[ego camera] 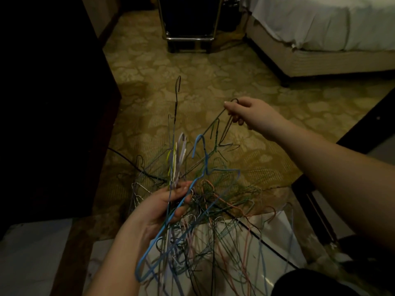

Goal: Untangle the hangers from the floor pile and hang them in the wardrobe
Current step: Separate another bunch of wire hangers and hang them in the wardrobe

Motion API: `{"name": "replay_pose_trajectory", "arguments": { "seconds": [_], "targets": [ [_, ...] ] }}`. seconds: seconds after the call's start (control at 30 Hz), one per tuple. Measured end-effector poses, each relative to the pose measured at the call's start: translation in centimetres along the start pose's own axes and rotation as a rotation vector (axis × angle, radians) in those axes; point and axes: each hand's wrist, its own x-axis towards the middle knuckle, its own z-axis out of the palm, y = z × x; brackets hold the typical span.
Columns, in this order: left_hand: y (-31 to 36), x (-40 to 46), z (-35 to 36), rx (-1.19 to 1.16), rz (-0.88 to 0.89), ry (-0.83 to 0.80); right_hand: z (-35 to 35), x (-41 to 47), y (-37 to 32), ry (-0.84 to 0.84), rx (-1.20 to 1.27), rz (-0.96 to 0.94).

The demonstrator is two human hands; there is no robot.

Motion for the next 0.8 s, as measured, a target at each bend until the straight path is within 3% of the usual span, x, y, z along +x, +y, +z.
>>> {"name": "replay_pose_trajectory", "arguments": {
  "seconds": [0.27,0.8],
  "targets": [
    [0.6,1.1,0.3,-0.149,0.031,0.004,1.3,-1.7,0.1,-0.042,-0.134,-0.070],
    [-0.6,1.0,1.1,0.016,-0.016,0.041,-1.1,-0.1,-3.2,0.057,-0.154,-0.139]
  ]
}}
